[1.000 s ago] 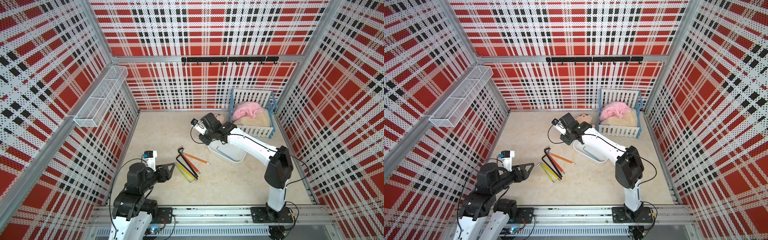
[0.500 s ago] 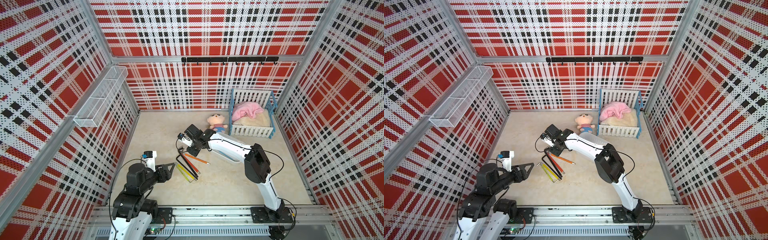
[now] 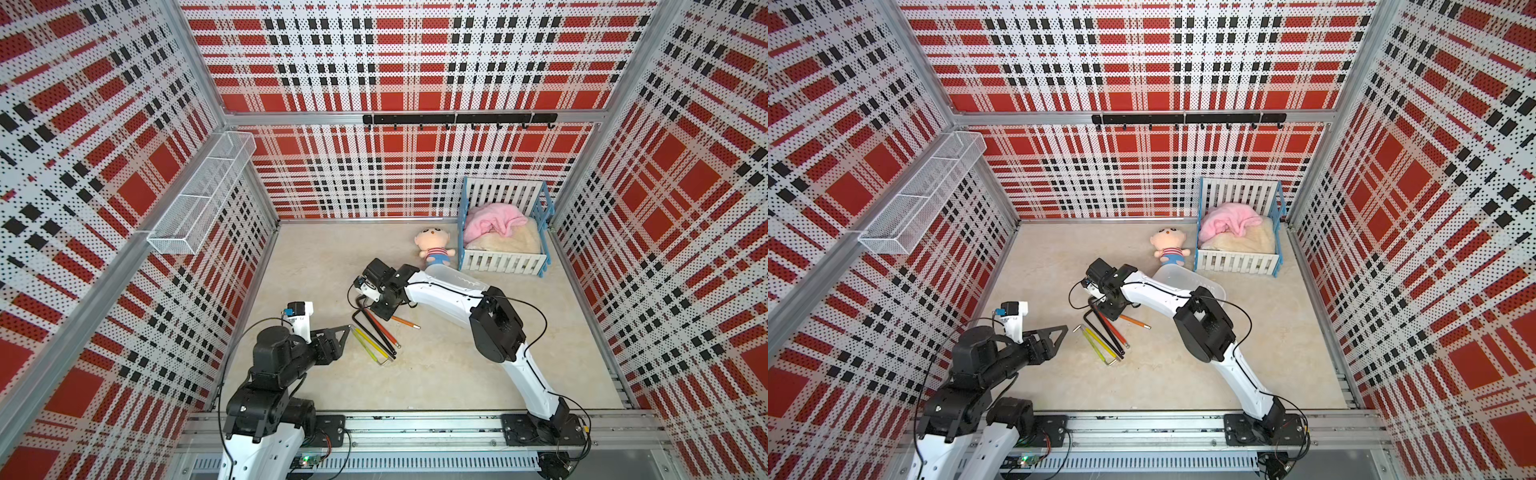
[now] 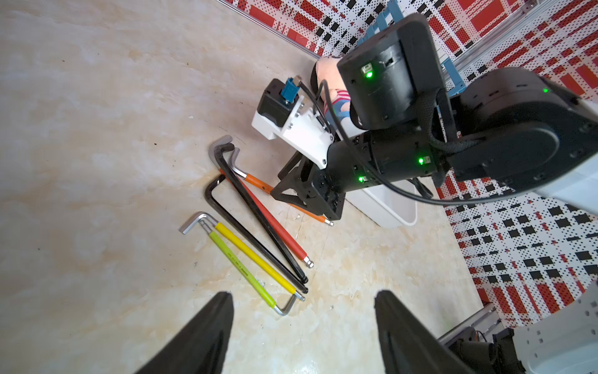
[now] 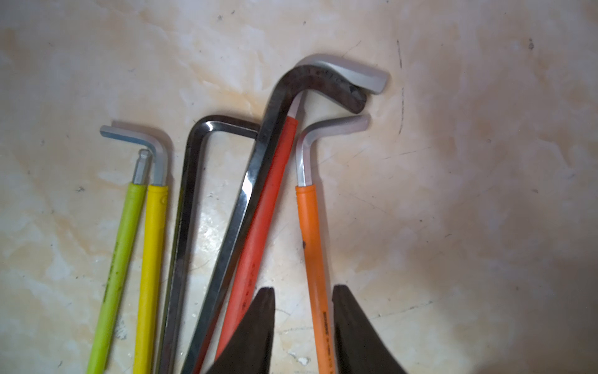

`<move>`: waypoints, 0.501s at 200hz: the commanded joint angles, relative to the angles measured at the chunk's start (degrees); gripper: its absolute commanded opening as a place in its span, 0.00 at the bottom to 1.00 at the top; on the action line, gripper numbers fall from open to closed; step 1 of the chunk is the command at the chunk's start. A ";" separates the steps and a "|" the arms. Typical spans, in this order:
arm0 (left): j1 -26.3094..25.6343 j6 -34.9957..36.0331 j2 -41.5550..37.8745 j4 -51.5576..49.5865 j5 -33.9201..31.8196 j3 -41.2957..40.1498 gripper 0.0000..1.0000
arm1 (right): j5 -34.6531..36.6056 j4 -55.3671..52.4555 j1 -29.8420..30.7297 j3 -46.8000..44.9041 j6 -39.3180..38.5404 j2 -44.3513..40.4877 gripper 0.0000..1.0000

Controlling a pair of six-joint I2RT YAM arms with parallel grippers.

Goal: Put the hex key on the desktop into the storage box
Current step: Pick up the Allen key from the center of the board.

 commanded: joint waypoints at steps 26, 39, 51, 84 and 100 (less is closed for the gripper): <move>0.60 1.30 -0.16 1.57 0.62 -0.33 0.75 | 2.37 -0.99 0.49 2.46 1.96 3.34 0.34; 0.63 1.24 -0.24 1.56 0.62 -0.34 0.75 | 2.46 -1.04 0.49 2.73 2.03 3.86 0.33; 0.76 1.17 -0.15 1.55 0.61 -0.25 0.75 | 2.48 -0.95 0.49 2.72 2.07 4.27 0.32; 0.72 1.10 -0.20 1.56 0.45 -0.32 0.75 | 3.27 -1.08 0.48 2.86 2.59 5.31 0.31; 0.72 1.13 -0.24 1.52 0.44 -0.26 0.75 | 3.80 -1.54 0.49 2.94 2.90 5.59 0.30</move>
